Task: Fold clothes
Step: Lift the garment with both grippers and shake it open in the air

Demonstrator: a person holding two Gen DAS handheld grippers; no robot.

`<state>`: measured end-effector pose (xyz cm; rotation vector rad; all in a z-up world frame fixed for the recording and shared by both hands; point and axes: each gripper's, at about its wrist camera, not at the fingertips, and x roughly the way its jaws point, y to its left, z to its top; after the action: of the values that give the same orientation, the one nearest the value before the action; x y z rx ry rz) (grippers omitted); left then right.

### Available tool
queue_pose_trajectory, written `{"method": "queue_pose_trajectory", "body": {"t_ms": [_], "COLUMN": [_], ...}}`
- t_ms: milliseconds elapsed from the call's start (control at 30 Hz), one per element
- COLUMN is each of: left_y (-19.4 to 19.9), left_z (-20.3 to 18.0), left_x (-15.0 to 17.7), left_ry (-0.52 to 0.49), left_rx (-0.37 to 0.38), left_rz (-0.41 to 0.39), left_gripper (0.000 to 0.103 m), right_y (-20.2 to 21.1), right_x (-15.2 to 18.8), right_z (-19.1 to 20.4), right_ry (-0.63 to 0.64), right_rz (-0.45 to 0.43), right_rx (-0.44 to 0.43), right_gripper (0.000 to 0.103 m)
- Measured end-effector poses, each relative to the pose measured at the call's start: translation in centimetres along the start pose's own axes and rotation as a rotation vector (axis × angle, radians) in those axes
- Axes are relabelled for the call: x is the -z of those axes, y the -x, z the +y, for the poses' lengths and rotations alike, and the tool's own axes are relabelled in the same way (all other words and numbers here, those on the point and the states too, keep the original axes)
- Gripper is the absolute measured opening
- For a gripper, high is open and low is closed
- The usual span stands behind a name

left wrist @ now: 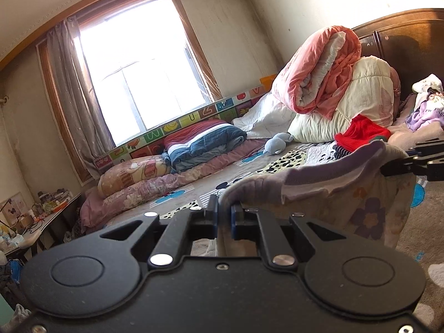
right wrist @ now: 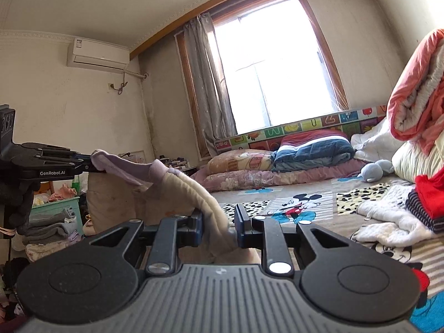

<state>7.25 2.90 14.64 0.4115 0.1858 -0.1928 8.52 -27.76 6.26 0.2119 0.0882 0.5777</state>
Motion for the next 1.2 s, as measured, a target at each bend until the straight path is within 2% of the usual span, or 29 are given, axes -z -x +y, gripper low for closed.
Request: {"method": "queue_pose_trajectory", "body": {"t_ms": [167, 400, 567, 700, 833, 967, 1067, 1200], "left_y": [2.2, 1.7, -1.0, -3.2, -6.0, -9.6, -12.3, -15.2], "left_z": [1.5, 2.1, 3.2, 3.6, 3.4, 3.6, 4.4, 5.0], "left_x": [-0.3, -0.4, -0.3, -0.3, -0.9, -1.1, -1.3, -2.3], "left_ry": [0.016, -0.048, -0.070, -0.081, -0.111, -0.128, -0.102, -0.089], "left_rx": [0.020, 0.036, 0.031, 0.013, -0.034, -0.042, -0.056, -0.125], "left_rz": [-0.021, -0.003, 0.041, 0.061, 0.056, 0.087, 0.101, 0.075], "left_gripper": [0.007, 0.008, 0.008, 0.008, 0.008, 0.008, 0.008, 0.008], "right_y": [0.0, -1.8, -5.2, -7.6, -10.1, -12.9, -15.1, -17.8], "right_x": [-3.7, -7.5, -8.7, -9.4, -9.9, -10.2, -10.3, -10.3], "right_z": [1.7, 2.2, 3.1, 3.6, 2.8, 1.5, 0.1, -0.4], "right_ry": [0.118, 0.216, 0.309, 0.387, 0.404, 0.376, 0.364, 0.415], "right_rz": [0.027, 0.083, 0.169, 0.193, 0.185, 0.170, 0.172, 0.130], "right_rx": [-0.028, -0.016, -0.003, 0.034, 0.096, 0.151, 0.181, 0.257], "right_gripper": [0.022, 0.018, 0.012, 0.011, 0.011, 0.011, 0.011, 0.011]}}
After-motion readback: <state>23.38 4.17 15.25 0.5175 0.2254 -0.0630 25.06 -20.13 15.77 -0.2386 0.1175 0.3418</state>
